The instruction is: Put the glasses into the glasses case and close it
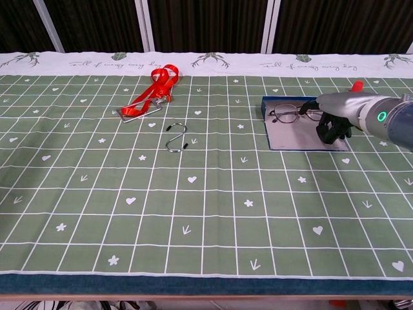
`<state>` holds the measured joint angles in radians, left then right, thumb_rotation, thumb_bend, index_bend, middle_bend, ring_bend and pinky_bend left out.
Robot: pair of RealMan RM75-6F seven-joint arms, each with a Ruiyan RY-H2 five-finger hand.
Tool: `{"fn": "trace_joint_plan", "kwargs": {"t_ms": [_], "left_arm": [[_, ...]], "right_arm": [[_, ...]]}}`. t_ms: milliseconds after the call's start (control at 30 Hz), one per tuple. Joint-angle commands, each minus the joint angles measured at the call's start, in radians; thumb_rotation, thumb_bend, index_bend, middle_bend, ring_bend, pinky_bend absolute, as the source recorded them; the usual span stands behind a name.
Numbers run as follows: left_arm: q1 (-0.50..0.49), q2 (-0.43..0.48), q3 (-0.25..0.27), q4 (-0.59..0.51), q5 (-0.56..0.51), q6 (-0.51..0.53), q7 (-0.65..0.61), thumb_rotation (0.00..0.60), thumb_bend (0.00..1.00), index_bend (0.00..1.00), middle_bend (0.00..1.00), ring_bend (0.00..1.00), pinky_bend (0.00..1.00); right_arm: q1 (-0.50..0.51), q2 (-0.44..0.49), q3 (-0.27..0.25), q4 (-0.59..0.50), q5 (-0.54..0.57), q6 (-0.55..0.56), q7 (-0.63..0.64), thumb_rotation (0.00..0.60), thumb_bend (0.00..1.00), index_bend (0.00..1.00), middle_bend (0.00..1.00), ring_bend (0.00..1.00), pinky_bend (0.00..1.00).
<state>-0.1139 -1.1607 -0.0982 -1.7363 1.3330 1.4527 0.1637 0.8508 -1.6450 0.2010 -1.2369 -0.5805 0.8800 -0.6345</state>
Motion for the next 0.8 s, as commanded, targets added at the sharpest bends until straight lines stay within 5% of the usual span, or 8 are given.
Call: {"fn": "trace_joint_plan", "kwargs": {"t_ms": [33, 800], "left_arm": [[0.0, 0.0, 0.0, 0.0, 0.0, 0.0, 0.0, 0.6, 0.31, 0.07, 0.0, 0.0, 0.0], [0.0, 0.001, 0.0, -0.001, -0.001, -0.001, -0.002, 0.6, 0.31, 0.07, 0.0, 0.0, 0.0]], "right_arm": [[0.004, -0.004, 0.002, 0.007, 0.005, -0.004, -0.001, 0.6, 0.76, 0.13, 0.66, 0.67, 0.57], [0.034, -0.037, 0.034, 0.102, 0.065, -0.043, 0.01, 0.6, 0.77, 0.13, 0.66, 0.68, 0.58]]}}
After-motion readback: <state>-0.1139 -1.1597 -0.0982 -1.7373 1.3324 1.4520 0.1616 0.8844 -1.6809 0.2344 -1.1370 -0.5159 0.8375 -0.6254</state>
